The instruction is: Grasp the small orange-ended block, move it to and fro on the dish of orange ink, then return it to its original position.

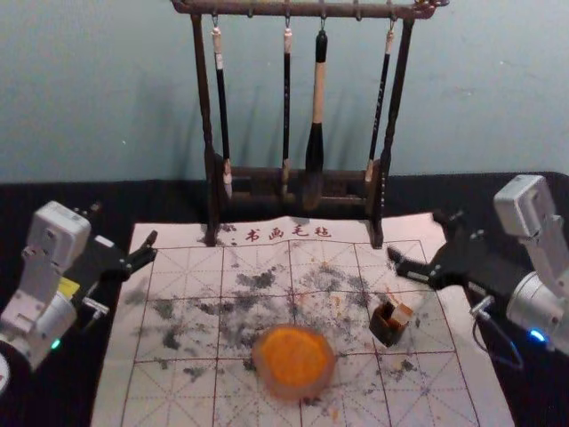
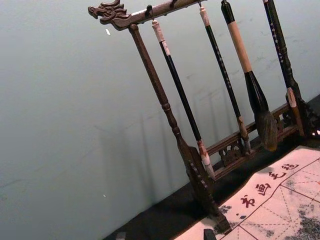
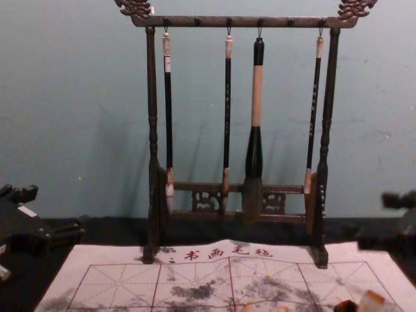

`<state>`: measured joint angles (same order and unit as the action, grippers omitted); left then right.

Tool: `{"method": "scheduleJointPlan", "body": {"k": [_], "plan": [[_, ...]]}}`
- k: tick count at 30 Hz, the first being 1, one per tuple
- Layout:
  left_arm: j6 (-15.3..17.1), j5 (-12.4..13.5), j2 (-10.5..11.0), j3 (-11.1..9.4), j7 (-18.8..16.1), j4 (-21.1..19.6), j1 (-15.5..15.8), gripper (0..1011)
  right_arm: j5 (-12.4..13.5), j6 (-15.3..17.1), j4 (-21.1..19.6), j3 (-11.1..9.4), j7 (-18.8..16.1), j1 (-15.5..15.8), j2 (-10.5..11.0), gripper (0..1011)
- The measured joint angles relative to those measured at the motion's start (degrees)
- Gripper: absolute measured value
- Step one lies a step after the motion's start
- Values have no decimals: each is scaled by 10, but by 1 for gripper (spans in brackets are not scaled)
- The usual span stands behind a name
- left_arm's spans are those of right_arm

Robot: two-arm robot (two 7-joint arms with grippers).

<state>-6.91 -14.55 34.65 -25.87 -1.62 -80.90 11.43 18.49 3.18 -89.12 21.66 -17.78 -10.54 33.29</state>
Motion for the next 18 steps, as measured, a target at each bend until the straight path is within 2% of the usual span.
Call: {"method": "scheduleJointPlan", "body": {"k": [1,2,4,5,6,7,8,9,11,15,18], "plan": [[0,0,0,0,0,0,0,1001,0,0,0,0,0,0,0,1000],[0,0,0,0,0,0,0,1001,-21,-16,0,-5,33,9,-6,1000],[0,0,0,0,0,0,0,1001,-51,-35,1,-10,72,17,-14,1000],[0,0,0,0,0,0,0,1001,-86,-47,7,-12,115,24,-21,1000],[0,0,0,0,0,0,0,1001,-102,-51,11,-13,136,27,-26,1000],[0,0,0,0,0,0,0,1001,-133,-52,24,-14,179,32,-37,1000],[0,0,0,0,0,0,0,1001,-147,-49,33,-16,201,35,-44,1000],[0,0,0,0,0,0,0,1001,-147,-49,33,-16,201,35,-44,1000],[0,0,0,0,0,0,0,1001,-178,-36,64,-20,257,43,-65,1000],[0,0,0,0,0,0,0,1001,-193,-23,91,-31,297,54,-85,1000],[0,0,0,0,0,0,0,1001,-195,-19,98,-39,310,59,-93,1000]]}}
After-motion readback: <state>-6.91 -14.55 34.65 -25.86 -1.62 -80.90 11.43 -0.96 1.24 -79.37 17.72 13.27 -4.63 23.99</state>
